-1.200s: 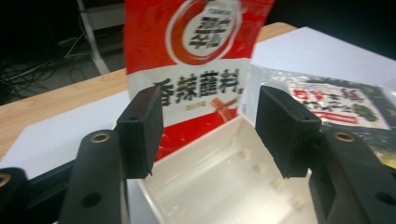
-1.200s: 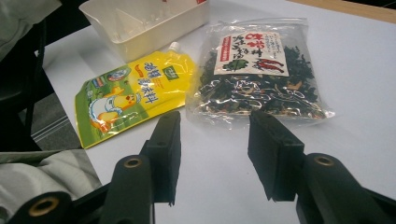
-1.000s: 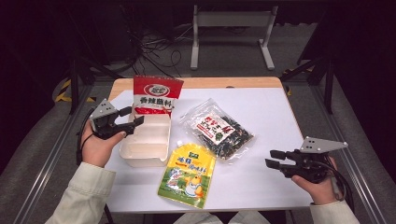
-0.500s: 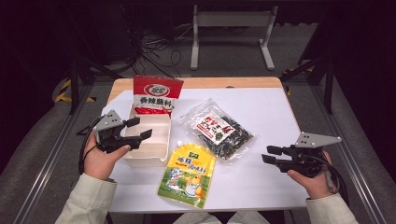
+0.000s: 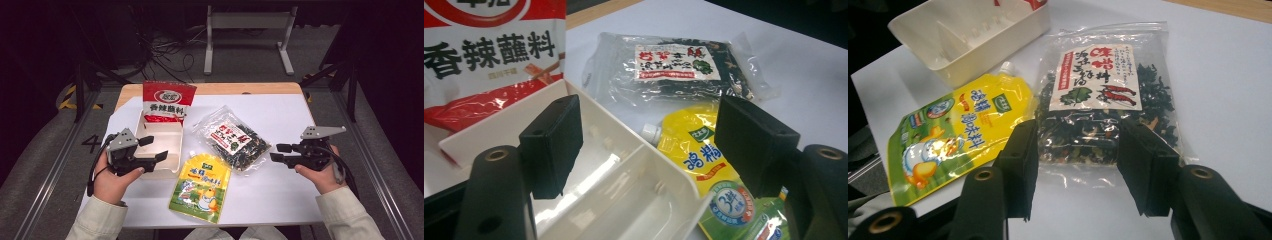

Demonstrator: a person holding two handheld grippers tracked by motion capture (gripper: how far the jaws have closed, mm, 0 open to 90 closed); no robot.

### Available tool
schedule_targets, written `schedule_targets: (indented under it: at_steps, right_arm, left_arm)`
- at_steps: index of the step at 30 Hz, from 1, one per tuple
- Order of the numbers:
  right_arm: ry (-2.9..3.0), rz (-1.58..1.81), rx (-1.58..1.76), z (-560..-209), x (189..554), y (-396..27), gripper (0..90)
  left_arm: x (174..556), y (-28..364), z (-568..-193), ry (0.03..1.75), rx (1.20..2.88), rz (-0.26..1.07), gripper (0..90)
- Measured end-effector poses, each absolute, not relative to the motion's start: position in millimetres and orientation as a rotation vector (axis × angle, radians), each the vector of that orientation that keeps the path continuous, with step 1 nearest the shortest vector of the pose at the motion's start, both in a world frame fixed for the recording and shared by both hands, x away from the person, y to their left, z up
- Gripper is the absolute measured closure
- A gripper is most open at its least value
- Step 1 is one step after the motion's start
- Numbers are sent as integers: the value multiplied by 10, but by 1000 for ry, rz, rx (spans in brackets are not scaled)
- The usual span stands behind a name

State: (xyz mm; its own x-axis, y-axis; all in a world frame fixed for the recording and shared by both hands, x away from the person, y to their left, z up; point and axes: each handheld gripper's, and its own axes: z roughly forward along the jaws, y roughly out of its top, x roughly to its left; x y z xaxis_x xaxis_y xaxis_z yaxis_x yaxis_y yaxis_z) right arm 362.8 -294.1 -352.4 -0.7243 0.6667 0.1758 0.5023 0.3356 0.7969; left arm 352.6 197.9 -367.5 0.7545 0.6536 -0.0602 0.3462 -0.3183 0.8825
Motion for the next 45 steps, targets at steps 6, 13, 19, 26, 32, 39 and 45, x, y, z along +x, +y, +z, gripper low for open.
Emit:
schedule_targets:
  at_steps: [6, 13, 19, 26, 32, 39, 45]
  right_arm:
    - [2415, 1312, 1115, -3540, 3866, -2878, 500]
    - [2424, 1288, 1147, -3562, 4119, -2818, 495]
    - [2442, 1270, 1143, -3583, 4295, -2735, 491]
    - [2463, 1216, 1165, -3685, 4530, -2638, 468]
    - [2478, 1181, 1194, -3828, 4719, -2577, 461]
    - [2460, 1153, 1267, -3985, 4914, -2565, 451]
    - [2454, 1116, 1321, -4094, 5019, -2561, 447]
  left_arm:
    - [3453, 1916, -3730, 757, 1939, 361, 259]
    - [3386, 1921, -3774, 766, 1936, 345, 256]
    - [3300, 1997, -3800, 803, 1935, 350, 244]
    - [3195, 2086, -3835, 831, 1936, 370, 239]
    - [3133, 2134, -3871, 851, 1938, 372, 236]
    - [3113, 2114, -3905, 848, 1956, 372, 237]
    - [3130, 2080, -3944, 847, 1965, 360, 237]
